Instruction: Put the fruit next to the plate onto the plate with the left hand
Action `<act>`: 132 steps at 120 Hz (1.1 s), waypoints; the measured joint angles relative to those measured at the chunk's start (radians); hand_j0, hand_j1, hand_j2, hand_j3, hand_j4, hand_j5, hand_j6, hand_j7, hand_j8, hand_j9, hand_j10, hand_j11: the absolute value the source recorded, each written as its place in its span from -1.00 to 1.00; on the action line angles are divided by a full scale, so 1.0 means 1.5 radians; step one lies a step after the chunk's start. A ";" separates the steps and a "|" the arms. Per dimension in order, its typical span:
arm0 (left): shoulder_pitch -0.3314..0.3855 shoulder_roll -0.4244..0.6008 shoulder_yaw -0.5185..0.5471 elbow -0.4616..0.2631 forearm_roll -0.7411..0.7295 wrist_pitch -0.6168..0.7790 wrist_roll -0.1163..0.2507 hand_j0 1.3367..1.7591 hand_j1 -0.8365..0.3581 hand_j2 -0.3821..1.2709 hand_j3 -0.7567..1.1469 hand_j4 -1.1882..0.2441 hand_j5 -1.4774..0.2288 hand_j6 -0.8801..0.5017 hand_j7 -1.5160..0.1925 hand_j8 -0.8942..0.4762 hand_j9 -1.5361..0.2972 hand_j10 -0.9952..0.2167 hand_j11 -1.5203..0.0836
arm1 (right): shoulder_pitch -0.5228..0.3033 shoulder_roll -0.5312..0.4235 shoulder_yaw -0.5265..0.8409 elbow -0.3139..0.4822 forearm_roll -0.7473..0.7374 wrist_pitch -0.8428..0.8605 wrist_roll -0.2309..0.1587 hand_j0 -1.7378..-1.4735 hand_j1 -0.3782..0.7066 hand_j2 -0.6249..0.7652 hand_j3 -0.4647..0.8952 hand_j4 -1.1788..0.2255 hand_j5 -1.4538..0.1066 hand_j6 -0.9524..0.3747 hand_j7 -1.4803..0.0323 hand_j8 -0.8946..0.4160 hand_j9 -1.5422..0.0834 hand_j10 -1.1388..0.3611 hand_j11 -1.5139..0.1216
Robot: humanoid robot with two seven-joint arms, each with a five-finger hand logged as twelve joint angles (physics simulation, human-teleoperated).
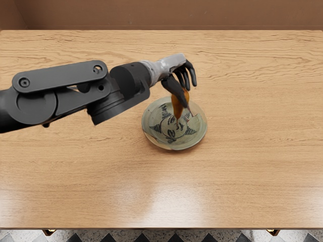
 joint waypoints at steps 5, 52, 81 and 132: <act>-0.005 0.000 0.000 0.002 -0.001 0.000 0.000 0.51 -0.20 0.18 -0.20 -0.47 -0.53 -0.90 -0.49 -0.49 -0.50 -0.45 -0.45 | 0.000 0.000 0.000 0.000 0.000 0.000 0.000 -0.40 -0.95 -0.10 -0.32 0.68 0.86 0.43 0.96 0.36 0.90 0.52 0.85; 0.007 0.000 -0.023 0.010 -0.005 0.003 0.000 0.51 0.10 -0.10 -0.20 -0.12 -0.16 -0.54 -0.12 -0.27 -0.14 -0.13 -0.04 | 0.000 0.000 0.000 0.000 0.000 0.000 0.000 -0.40 -0.95 -0.10 -0.32 0.68 0.86 0.43 0.96 0.36 0.90 0.52 0.85; 0.013 0.000 -0.055 0.007 -0.026 0.004 0.000 0.52 0.69 -0.40 -0.20 0.40 0.44 0.01 0.48 0.11 0.41 0.38 0.59 | 0.000 0.000 0.000 0.000 0.000 0.000 0.000 -0.40 -0.95 -0.10 -0.32 0.68 0.86 0.43 0.96 0.36 0.90 0.52 0.85; 0.025 0.049 -0.082 -0.073 -0.252 0.001 0.000 0.52 0.92 -0.52 -0.20 0.61 0.67 0.22 0.72 0.26 0.62 0.59 0.83 | 0.000 0.000 0.000 0.000 0.000 0.000 0.000 -0.40 -0.95 -0.10 -0.32 0.68 0.86 0.43 0.96 0.36 0.90 0.52 0.85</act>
